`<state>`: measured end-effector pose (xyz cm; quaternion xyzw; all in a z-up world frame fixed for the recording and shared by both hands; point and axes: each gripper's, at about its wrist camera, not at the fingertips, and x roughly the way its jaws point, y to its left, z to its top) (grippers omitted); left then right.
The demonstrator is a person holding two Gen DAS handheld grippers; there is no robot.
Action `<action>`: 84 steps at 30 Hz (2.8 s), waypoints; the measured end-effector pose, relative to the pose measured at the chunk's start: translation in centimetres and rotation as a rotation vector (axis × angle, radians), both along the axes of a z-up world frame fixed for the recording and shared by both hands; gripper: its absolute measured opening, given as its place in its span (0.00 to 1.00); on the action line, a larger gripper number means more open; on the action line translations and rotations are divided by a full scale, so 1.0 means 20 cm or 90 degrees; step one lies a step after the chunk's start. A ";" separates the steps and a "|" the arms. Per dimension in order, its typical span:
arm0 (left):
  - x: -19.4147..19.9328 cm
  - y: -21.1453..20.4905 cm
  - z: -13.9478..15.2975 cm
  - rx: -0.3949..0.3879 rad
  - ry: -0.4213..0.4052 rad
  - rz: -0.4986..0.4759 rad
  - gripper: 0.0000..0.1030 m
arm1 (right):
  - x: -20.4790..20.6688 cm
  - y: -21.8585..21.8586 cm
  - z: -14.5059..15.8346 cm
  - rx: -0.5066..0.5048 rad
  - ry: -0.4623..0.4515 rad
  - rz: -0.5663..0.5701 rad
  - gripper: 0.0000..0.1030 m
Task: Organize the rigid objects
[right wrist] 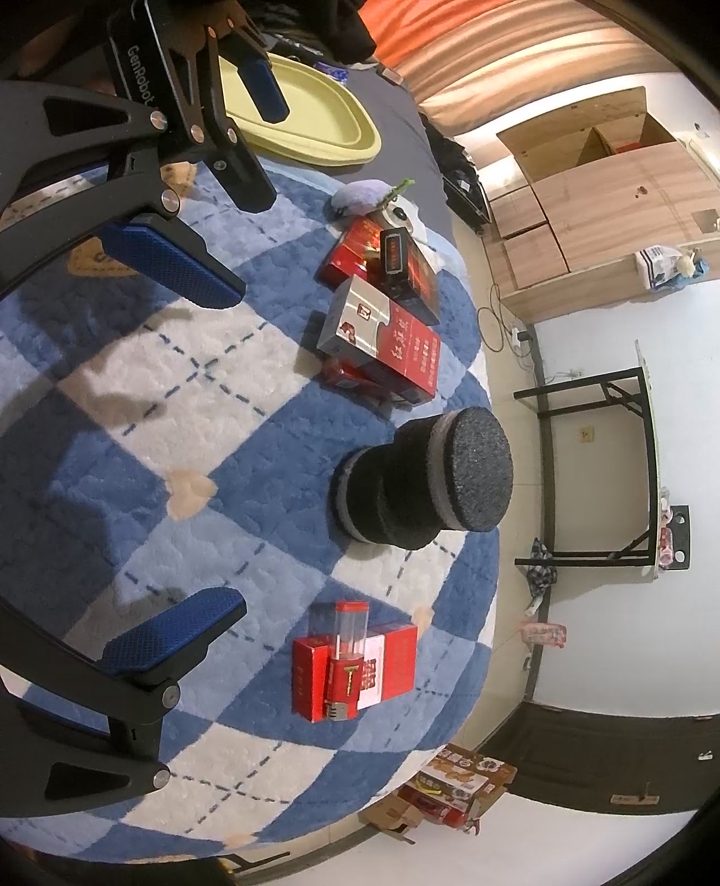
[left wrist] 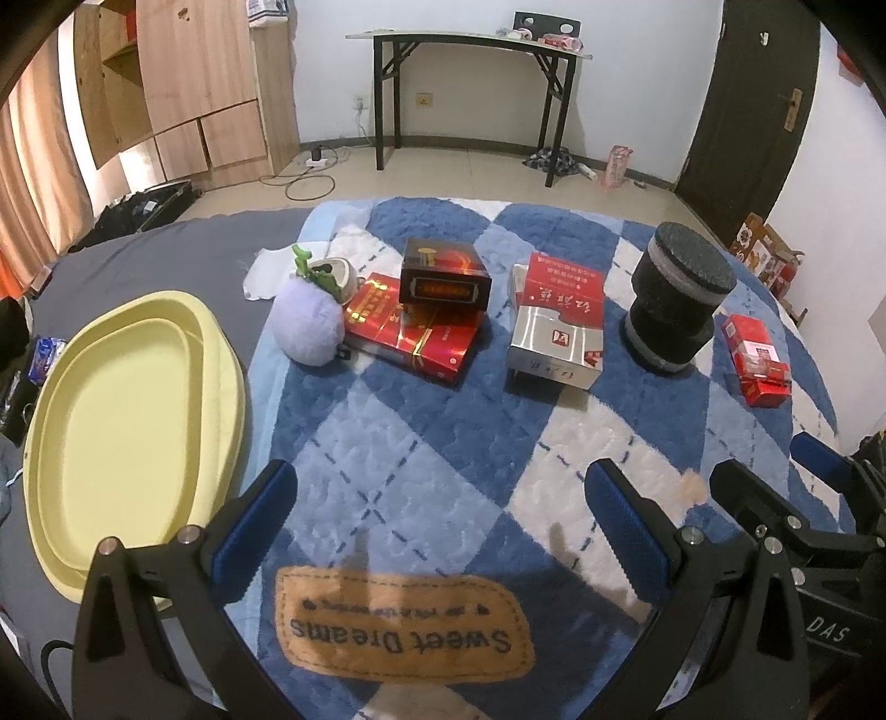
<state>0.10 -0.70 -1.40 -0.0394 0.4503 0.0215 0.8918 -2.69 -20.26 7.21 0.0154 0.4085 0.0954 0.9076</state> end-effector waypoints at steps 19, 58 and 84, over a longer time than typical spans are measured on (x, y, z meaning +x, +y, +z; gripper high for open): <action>0.00 0.00 -0.01 0.006 0.005 0.000 1.00 | 0.01 -0.01 -0.02 0.007 0.008 0.000 1.00; 0.02 0.09 -0.07 -0.012 0.045 0.010 1.00 | 0.03 -0.02 -0.07 0.002 0.026 -0.012 0.99; 0.48 0.45 -0.09 0.064 0.023 -0.234 1.00 | 0.47 -0.44 -0.24 -0.043 -0.020 -0.189 1.00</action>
